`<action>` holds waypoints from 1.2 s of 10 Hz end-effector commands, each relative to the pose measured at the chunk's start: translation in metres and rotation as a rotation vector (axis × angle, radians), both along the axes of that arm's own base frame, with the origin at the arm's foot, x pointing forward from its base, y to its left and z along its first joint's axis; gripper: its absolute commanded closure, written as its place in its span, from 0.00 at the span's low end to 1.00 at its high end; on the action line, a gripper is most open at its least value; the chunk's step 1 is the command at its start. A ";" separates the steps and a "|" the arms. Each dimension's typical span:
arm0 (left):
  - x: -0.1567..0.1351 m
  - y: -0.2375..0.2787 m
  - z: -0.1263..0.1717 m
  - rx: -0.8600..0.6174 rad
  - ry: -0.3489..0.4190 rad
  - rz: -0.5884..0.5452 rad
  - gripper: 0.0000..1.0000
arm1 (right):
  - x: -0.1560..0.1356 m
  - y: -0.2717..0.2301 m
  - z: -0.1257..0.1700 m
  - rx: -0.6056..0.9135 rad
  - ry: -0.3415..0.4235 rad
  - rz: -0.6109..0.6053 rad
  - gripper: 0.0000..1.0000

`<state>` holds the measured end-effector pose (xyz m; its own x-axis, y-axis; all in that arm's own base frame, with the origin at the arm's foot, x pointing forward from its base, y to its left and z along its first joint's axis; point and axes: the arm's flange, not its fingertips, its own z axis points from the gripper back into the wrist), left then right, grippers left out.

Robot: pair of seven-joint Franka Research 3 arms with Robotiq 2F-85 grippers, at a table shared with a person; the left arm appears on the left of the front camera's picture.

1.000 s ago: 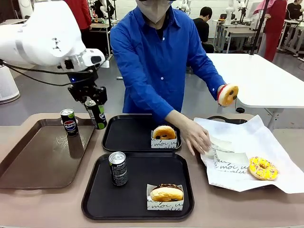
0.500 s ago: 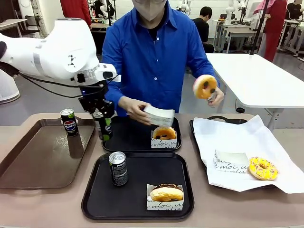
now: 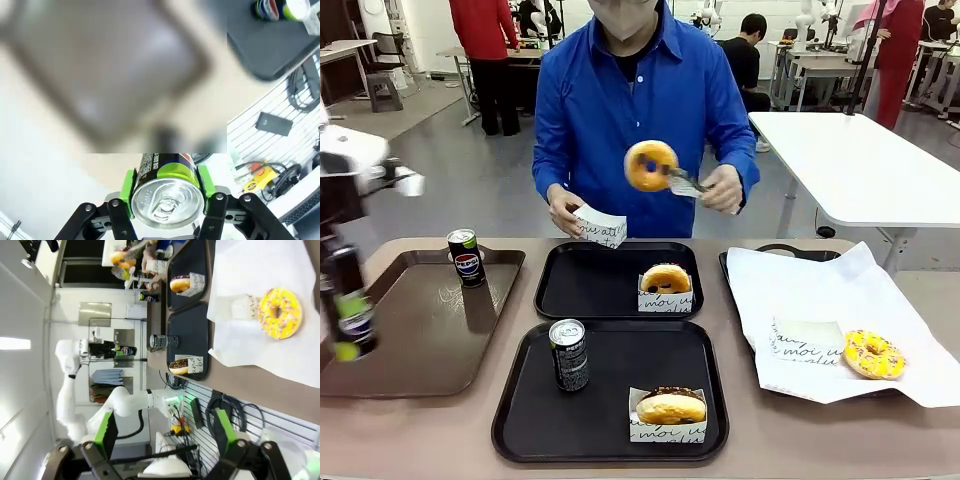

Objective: Set up donuts and drinks on trays.
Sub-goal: Pick up one Pepsi coke from the Handle tray and place it on the Flat Tray without a Pepsi coke.

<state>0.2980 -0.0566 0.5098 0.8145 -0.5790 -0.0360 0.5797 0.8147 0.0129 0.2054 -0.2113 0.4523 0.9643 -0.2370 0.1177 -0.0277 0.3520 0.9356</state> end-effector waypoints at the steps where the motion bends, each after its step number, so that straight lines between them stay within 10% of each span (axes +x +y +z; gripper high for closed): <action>1: -0.005 0.020 0.005 -0.009 -0.069 0.032 0.41 | 0.000 -0.001 0.000 0.017 -0.025 0.005 0.00; 12: 0.008 0.004 0.005 0.013 -0.048 -0.050 0.41 | 0.000 -0.001 0.000 0.017 -0.025 0.005 0.00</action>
